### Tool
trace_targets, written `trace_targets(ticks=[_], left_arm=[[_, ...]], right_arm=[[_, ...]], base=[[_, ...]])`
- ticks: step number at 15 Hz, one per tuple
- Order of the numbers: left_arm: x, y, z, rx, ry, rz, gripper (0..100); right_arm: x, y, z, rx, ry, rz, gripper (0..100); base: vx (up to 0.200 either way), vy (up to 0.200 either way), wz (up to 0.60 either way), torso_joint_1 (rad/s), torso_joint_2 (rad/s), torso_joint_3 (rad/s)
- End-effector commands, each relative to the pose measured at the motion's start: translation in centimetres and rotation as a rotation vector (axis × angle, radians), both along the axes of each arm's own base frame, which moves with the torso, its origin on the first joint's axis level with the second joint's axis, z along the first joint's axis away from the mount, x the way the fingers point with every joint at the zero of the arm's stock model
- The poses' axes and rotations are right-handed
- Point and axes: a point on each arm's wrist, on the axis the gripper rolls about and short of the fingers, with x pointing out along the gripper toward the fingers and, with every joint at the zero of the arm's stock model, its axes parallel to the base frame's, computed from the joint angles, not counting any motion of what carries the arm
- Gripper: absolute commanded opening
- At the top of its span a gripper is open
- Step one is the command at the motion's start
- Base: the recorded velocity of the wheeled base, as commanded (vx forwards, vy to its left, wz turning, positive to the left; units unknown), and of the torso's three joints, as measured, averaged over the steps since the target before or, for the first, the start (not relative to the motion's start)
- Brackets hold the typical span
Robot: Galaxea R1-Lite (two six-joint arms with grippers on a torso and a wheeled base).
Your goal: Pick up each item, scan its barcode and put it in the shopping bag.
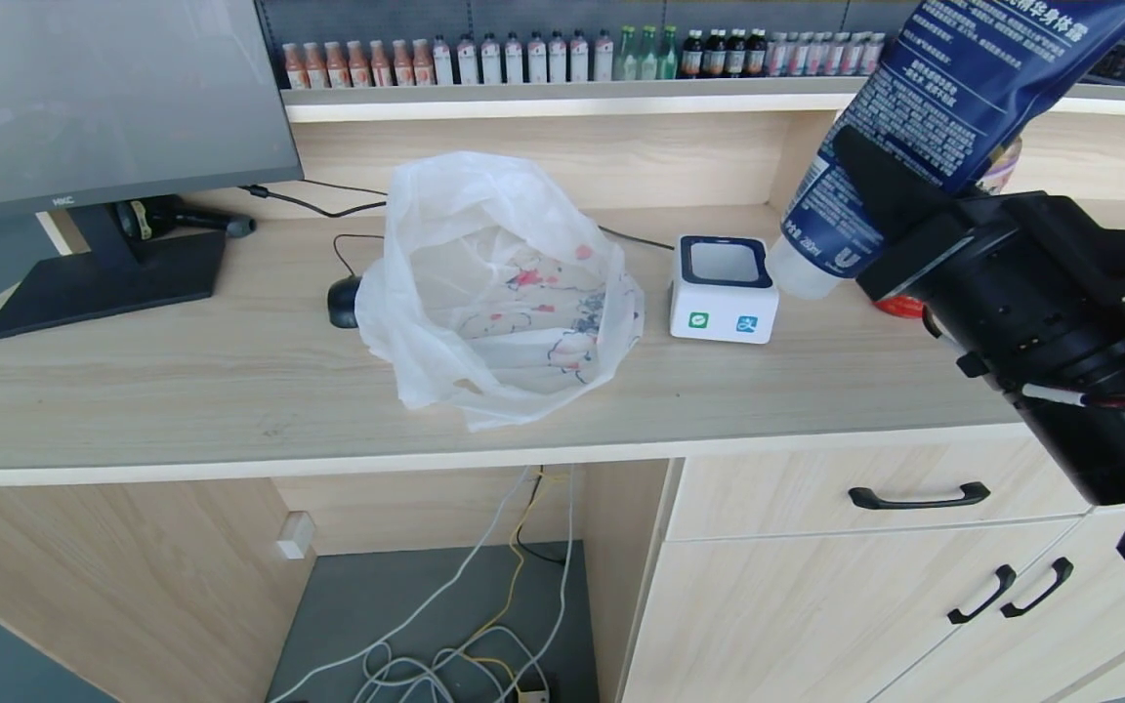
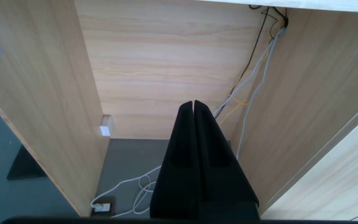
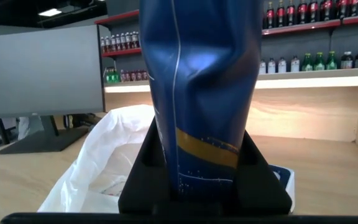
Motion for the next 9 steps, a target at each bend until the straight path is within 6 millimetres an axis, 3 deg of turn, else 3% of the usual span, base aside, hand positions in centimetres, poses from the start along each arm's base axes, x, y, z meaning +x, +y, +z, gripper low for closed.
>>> trace_targets(ticks=[1,9], left_arm=[[0.00,0.00,0.00,-0.001,0.000,0.001,0],[0.00,0.00,0.00,-0.003,0.000,0.001,0]], right_arm=[[0.05,0.09,-0.16,-0.004,0.003,0.003,0],[-0.08,0.01,-0.43,-0.015,0.007,0.016,0]], base=[[0.000,0.200,0.00,0.002,0.01,0.007],[0.000,0.200,0.00,0.002,0.00,0.001]])
